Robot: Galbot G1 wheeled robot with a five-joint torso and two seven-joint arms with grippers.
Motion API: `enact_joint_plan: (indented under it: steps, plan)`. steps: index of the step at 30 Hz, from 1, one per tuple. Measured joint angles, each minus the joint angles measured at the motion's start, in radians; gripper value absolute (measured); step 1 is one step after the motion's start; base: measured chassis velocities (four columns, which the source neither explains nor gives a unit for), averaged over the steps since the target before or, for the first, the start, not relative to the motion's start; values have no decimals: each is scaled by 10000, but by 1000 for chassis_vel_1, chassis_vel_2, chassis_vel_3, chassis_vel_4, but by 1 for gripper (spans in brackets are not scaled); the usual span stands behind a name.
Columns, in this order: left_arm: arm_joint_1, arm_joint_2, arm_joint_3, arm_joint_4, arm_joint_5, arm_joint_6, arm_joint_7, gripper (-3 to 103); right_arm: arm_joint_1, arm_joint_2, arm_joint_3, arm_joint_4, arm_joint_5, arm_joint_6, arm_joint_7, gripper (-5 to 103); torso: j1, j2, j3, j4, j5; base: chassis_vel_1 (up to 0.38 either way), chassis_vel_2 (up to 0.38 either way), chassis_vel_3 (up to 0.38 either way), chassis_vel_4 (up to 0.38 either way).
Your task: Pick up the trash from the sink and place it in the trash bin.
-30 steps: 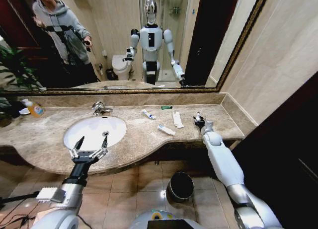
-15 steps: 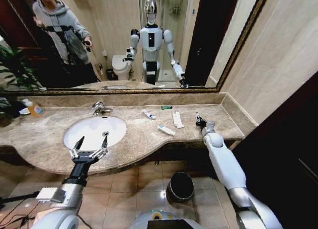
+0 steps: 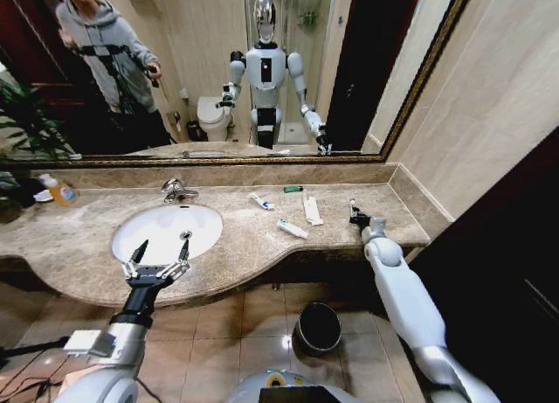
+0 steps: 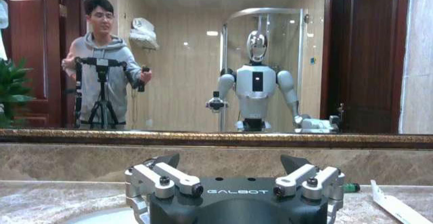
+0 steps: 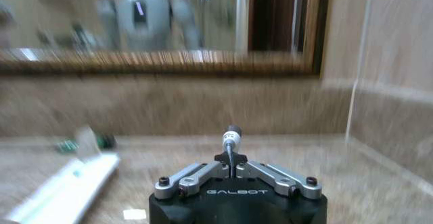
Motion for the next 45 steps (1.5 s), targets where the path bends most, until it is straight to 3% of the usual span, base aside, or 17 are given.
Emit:
enact_joint_plan:
  steps: [7, 11, 12, 15, 16, 19, 21, 26, 28, 29, 32, 36, 40, 45]
  plan:
    - [0, 0, 0, 0, 0, 0, 3, 100, -2344, 97, 559, 2133, -293, 973, 238, 1, -1, 0, -1, -4, 0, 0, 0, 0, 0]
    - [0, 1, 0, -1, 0, 0, 2, 100, -4912, 1131, 1155, 4092, -1153, 1807, 284, 1, -1, 1, -2, -1, -5, 0, 0, 0, 0]
    - [0, 1, 0, -1, 0, 0, 2, 100, -4912, 1131, 1155, 4092, -1153, 1807, 284, 1, -1, 1, -2, -1, -5, 0, 0, 0, 0]
    - [0, -1, 0, 0, 0, 0, -1, 100, -6609, 2237, 1279, 4666, -2088, 2865, 150, 1, -2, 1, -2, -2, -4, 0, 0, 0, 0]
    - [0, -1, 0, 0, 0, 0, -1, 100, -6609, 2237, 1279, 4666, -2088, 2865, 150, 1, -2, 1, -2, -2, -4, 0, 0, 0, 0]
    - [0, 0, 0, 0, 0, 0, 0, 100, -7960, 2995, 1201, 4536, -2778, 3999, -74, 0, -3, 1, -2, -2, -6, 0, 0, 0, 0]
    - [1, 0, 1, 0, 0, 0, 1, 100, -8103, 3049, 1180, 4417, -2882, 4037, -196, 0, -3, 1, -2, -3, -7, 0, 0, 0, 0]
    - [0, -1, 0, 0, 0, 0, 0, 100, -8063, 2661, 797, 2913, -3054, 3683, -772, 0, -2, 0, -1, -1, -1, 0, 0, 0, 0]
    - [0, 0, 0, 0, 0, 0, 0, 100, -7489, 2021, 394, 1570, -2716, 2303, -789, 0, 0, -1, 0, 0, 2, 0, 0, 0, 0]
    - [0, 0, 0, 0, 0, 0, 0, 100, -7489, 2021, 394, 1570, -2716, 2303, -789, 0, 0, -1, 0, 0, 2, 0, 0, 0, 0]
    - [0, -1, 1, 0, 0, 0, 3, 100, -6578, 907, -339, -34, -2257, 854, -1064, 0, -1, -1, 0, 3, 1, 0, 0, 0, 0]
    - [0, 0, 0, 0, 0, 0, 0, 100, -5981, 331, -872, -1122, -2653, 460, -1623, 0, 1, -1, 1, 1, -3, 0, 0, 0, 0]
    - [0, 0, 1, 0, -1, 0, 2, 100, -5623, 294, -1224, -1635, -3190, 138, -1964, 0, 1, -2, 1, 0, 0, 0, 0, 0, 0]
    - [0, 0, 0, 0, 0, -1, 1, 100, -4613, 871, -2000, -2949, -4668, -271, -2012, 0, 1, -1, 1, -1, -3, 0, 0, 0, 0]
